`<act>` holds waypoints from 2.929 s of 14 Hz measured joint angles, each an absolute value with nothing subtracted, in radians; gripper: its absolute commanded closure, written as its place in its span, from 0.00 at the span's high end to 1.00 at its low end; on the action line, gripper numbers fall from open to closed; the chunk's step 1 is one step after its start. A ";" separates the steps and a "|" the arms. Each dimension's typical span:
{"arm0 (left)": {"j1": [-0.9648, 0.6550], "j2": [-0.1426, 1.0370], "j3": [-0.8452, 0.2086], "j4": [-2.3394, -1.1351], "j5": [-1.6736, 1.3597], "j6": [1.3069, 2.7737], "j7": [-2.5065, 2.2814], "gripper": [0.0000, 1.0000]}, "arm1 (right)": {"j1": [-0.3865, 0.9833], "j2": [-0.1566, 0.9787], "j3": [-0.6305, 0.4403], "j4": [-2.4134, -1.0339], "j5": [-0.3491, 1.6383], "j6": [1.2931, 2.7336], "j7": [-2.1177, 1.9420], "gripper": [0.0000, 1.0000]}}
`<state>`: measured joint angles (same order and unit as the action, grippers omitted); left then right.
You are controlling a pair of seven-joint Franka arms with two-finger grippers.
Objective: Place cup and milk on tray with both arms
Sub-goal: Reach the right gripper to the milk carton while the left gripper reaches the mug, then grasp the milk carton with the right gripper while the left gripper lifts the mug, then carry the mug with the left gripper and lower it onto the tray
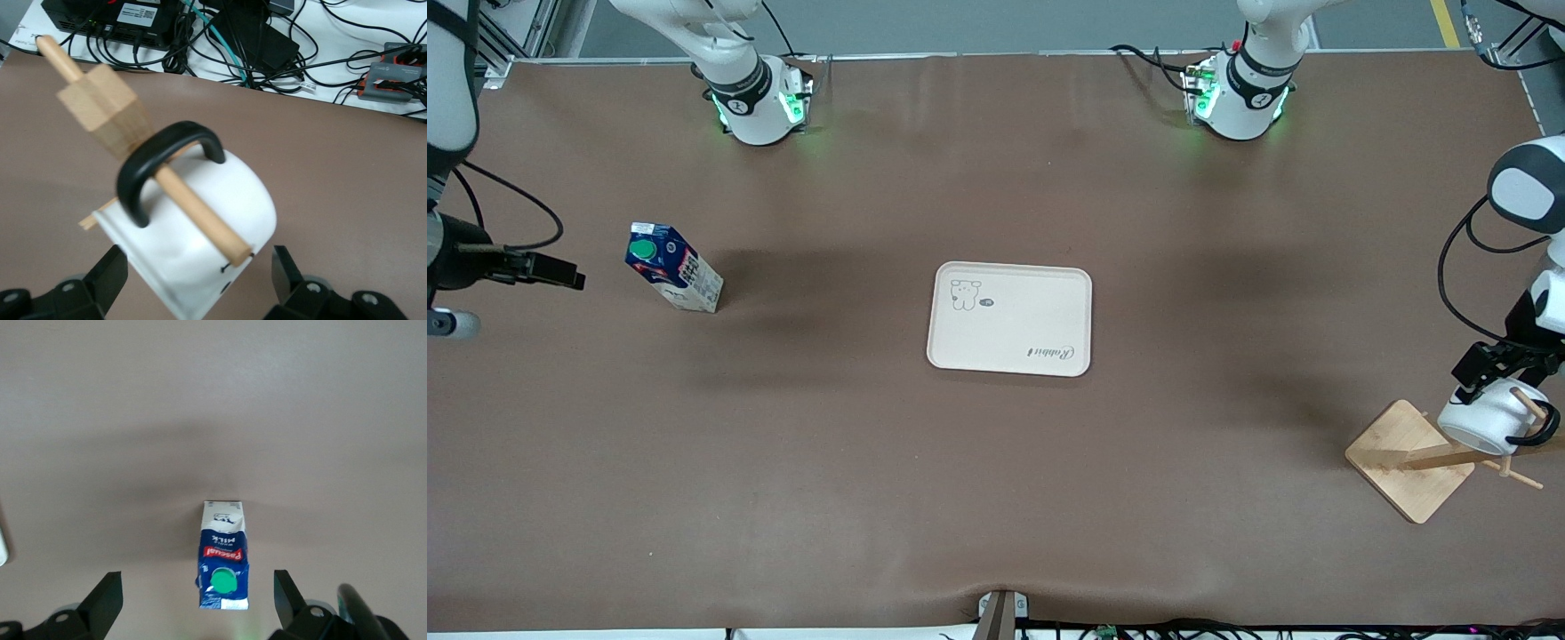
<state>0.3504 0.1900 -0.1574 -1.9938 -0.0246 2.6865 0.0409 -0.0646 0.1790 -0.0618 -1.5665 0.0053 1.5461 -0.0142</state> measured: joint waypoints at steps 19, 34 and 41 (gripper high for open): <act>0.346 0.171 -0.231 -2.002 -0.038 2.652 0.126 0.00 | -0.087 0.120 -0.051 -1.999 0.007 1.713 0.038 1.00; 0.319 0.100 -0.528 -1.904 -0.038 2.251 -0.197 0.00 | -0.081 0.105 -0.052 -2.165 -0.046 1.799 0.037 0.15; 0.025 0.229 -0.555 -1.880 0.036 2.222 -0.563 0.00 | -0.084 0.093 -0.056 -2.148 -0.047 1.749 0.037 0.00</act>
